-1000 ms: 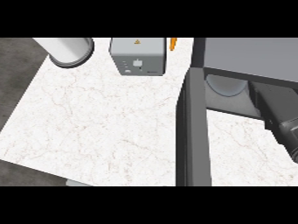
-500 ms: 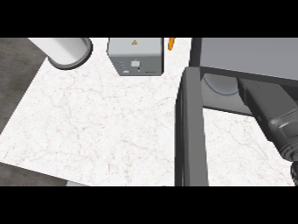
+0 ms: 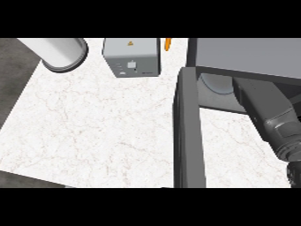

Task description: Pick up the milk, place it into the microwave and close the microwave

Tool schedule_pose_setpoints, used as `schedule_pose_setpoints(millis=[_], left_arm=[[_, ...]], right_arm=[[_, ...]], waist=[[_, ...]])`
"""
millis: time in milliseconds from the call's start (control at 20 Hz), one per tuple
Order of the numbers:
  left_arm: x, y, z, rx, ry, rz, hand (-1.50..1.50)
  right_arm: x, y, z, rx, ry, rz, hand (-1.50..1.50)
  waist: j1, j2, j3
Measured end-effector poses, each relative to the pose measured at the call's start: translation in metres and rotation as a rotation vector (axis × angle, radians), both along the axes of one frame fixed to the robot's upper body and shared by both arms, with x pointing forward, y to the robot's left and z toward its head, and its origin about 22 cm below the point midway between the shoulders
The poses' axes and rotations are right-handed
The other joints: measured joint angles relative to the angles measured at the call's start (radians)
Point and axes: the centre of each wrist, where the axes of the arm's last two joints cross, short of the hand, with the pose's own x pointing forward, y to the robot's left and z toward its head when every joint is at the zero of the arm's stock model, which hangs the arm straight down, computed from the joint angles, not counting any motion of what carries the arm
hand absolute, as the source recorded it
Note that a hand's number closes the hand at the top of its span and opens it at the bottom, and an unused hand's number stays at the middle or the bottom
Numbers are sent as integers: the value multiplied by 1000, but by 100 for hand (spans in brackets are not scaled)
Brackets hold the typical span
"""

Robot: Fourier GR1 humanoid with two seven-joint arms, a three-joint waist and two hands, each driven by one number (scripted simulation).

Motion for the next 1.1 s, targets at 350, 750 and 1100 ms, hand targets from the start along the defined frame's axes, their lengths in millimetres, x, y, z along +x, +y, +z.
schedule_pose_setpoints(millis=[350, 750, 1100], left_arm=[[-2, -8, -13, -14, 31, -3, -150], [-1, -27, -33, -33, 39, -100, -150], [4, -51, -50, -14, 99, -248, -150]], right_arm=[[-1, 9, -4, 0, 28, 37, -150], [-6, 1, -15, 119, 90, 169, -150], [-16, -1, -35, 313, 131, 356, -150]], waist=[[-31, -12, -10], [-78, -44, -26], [-124, -67, -33]])
